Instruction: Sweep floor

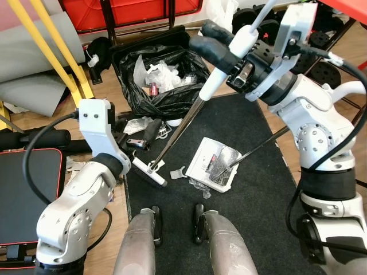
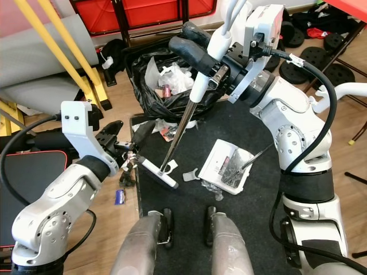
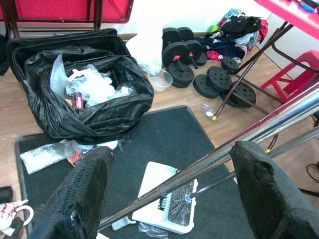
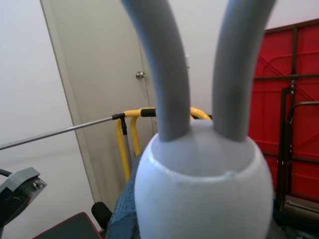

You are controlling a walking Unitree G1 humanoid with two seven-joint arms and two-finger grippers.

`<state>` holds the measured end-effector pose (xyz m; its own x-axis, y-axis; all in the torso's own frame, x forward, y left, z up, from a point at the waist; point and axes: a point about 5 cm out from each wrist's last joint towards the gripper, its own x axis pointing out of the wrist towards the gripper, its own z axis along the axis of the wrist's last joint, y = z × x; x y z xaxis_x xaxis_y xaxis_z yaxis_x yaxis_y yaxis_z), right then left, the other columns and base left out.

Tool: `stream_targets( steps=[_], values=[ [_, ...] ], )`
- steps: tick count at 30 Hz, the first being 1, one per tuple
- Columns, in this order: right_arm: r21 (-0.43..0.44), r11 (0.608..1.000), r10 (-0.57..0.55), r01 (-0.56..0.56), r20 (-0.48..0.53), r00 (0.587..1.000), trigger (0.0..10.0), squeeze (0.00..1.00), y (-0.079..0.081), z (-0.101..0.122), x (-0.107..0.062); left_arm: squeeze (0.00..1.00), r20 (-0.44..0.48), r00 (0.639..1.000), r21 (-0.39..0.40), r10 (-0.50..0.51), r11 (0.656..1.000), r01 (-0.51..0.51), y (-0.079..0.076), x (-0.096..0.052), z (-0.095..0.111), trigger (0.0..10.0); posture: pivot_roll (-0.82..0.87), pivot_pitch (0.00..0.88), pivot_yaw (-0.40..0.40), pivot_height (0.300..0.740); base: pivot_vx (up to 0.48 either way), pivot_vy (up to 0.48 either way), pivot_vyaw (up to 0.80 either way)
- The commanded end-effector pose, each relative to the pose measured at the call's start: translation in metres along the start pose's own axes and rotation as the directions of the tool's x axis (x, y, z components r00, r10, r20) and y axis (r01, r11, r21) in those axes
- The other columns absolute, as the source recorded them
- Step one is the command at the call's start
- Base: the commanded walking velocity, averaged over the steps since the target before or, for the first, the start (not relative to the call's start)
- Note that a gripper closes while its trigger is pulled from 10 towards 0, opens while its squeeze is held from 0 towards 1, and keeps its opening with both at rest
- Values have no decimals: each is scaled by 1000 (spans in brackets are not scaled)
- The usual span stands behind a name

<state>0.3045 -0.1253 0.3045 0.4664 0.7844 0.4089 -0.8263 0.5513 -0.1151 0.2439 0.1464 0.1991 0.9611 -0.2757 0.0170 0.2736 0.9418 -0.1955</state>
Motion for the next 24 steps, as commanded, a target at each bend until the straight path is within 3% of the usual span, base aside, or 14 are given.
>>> stream_targets(
  steps=[1, 10, 24],
  values=[
    [-13, 1000, 15, -15, 36, 999, 10000, 0, 1, 5, -1, 0, -26, 998, 7, -64, 998, 64, -3, -5, -3, 10000, 104, 302, -52, 740, 0, 0, 0],
    [-14, 999, 44, -44, 10, 999, 10000, 0, 1, 1, -2, 0, -38, 997, 24, -70, 997, 71, -4, -7, -3, 10000, 108, 301, -50, 740, 0, 0, 0],
    [-128, 989, 59, -73, -114, 992, 10000, 0, -7, 3, -7, 0, -37, 997, 20, -70, 997, 71, -5, -7, -2, 10000, 105, 299, -49, 740, 0, 0, 0]
  ],
)
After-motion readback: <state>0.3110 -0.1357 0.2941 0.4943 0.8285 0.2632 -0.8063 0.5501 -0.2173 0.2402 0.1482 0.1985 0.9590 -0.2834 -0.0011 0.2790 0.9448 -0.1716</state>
